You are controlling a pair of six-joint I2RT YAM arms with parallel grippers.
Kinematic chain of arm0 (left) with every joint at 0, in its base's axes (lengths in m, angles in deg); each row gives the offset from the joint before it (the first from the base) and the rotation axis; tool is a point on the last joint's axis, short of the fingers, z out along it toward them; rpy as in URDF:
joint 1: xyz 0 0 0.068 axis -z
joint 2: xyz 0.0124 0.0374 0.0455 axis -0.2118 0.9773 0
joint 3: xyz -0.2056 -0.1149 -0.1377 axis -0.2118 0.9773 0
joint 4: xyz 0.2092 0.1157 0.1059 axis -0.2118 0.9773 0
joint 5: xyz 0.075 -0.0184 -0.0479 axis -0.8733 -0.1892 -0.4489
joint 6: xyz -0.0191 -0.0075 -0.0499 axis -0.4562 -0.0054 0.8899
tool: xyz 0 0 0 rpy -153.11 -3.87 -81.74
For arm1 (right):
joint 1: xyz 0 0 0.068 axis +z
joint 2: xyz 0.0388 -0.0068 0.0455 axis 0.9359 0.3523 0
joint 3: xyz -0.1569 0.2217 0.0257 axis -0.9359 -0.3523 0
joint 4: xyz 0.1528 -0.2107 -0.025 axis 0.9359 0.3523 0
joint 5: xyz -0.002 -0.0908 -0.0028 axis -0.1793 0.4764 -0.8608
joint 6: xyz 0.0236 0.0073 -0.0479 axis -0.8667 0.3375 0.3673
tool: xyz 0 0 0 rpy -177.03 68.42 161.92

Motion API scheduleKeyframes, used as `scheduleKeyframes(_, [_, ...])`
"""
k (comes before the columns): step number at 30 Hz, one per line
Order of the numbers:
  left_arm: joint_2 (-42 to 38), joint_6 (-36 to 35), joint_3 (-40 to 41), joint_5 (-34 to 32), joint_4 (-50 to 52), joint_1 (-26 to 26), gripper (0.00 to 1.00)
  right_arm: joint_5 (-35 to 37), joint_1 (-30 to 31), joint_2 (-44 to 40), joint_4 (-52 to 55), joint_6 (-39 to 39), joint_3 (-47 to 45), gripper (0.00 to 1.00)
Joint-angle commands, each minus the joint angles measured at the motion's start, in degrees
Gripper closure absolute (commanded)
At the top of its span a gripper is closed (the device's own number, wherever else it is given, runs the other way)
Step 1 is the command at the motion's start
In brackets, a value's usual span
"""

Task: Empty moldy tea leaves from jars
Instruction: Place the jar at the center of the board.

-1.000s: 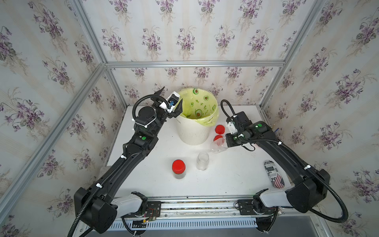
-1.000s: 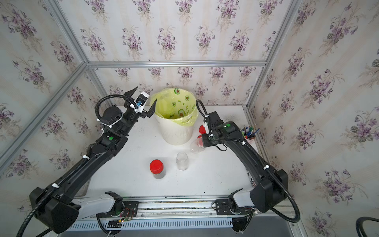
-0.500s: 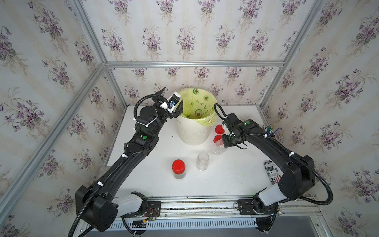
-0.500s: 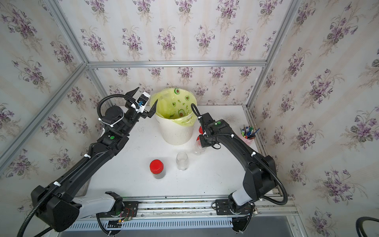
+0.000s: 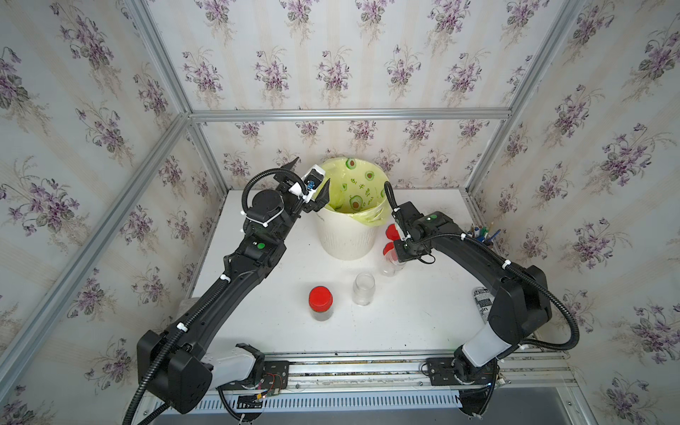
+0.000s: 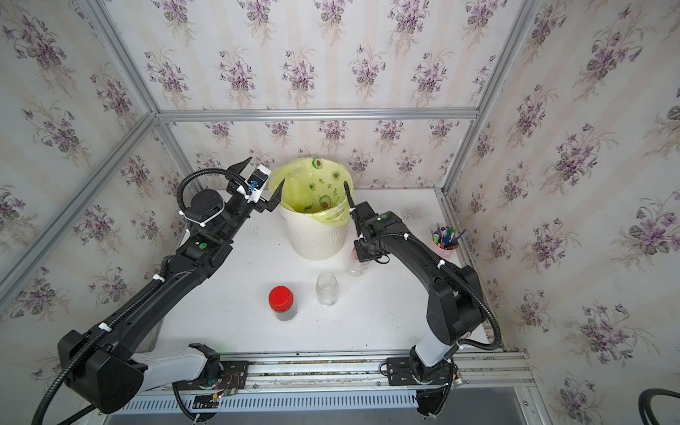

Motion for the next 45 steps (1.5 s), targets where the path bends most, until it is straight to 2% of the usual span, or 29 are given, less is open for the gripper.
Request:
scheduleKeyframes(1, [-0.17,0.82,-0.42,0.71,-1.68,0.0,0.0,0.91,0.36,0.92,0.75,0.28,0.32,1.0])
scheduleKeyframes(11, [0.03,1.03,-0.47,1.05,-1.52,0.01,0.01,0.81,0.72,1.74,0.88,0.55,-0.01,0.94])
scheduleKeyframes(24, [0.0,0.77,-0.47,1.35,-1.48,-0.04,0.0,-0.29,0.8,1.57,0.32,0.55,-0.72,0.81])
scheduleKeyframes(33, [-0.19,0.66,-0.61,1.54,-1.33,-0.01,0.01,-2.18,0.8,-0.66,-0.38,0.37,-0.48,0.58])
scheduleKeyframes(38, [-0.51,0.99,-0.47,1.66,-1.36,-0.02,0.0,-0.89,0.76,-4.05,-0.48,0.28,0.37,0.39])
scheduleKeyframes(45, [-0.57,2.16,-0.49,0.95,-1.93,0.0,0.0,-6.4,0.72,-12.91,-3.84,-0.67,-0.12,0.28])
